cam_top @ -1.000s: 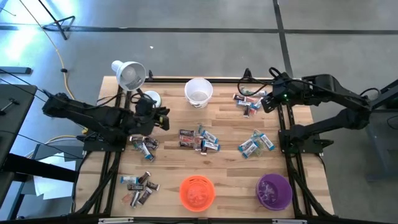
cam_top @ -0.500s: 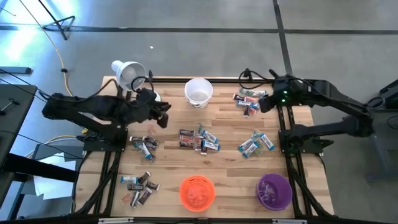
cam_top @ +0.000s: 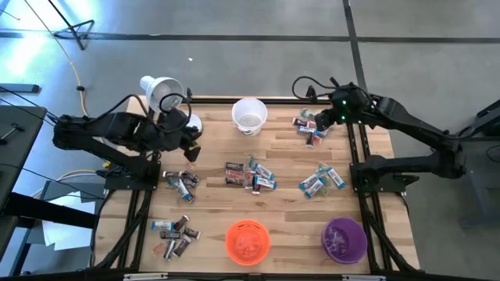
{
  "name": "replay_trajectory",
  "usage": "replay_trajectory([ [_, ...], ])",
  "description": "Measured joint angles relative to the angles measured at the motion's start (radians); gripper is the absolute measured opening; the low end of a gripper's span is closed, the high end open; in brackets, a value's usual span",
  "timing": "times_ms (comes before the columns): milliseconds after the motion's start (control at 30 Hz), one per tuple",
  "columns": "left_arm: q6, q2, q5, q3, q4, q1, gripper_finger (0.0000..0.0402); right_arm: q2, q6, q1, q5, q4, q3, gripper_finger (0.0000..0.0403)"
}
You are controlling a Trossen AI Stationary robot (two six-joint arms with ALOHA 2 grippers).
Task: Organize candy in baskets
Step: Put the dark brown chocolate bar into the dark purple bucket
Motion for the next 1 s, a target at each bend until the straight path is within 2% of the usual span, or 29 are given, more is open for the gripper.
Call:
replay_trajectory([
  [100, 0.008, -0.002, -0.001, 0.0, -0.023, 0.0, 0.0055, 0.015, 0.008, -0.013, 0.002, -0.009, 0.0, 0.0169],
  [233, 0.009, -0.002, -0.001, 0.0, -0.042, 0.003, 0.0055, 0.058, 0.177, -0.04, -0.043, -0.086, 0.0, 0.0169],
  [367, 0.015, -0.003, -0.001, 0.0, -0.068, 0.017, 0.0055, 0.124, 0.186, -0.045, -0.042, -0.146, 0.0, 0.0169],
  [533, 0.016, -0.003, 0.008, 0.0, -0.083, 0.028, 0.0055, 0.222, 0.187, -0.045, -0.051, -0.135, 0.0, 0.0169],
  [667, 0.016, -0.003, 0.014, 0.0, -0.103, 0.028, 0.0055, 0.297, 0.181, -0.045, -0.1, -0.155, 0.0, 0.0169],
  [1000, 0.016, -0.008, 0.012, 0.0, -0.163, 0.028, 0.0055, 0.438, 0.157, -0.045, -0.102, -0.129, 0.0, 0.0169],
])
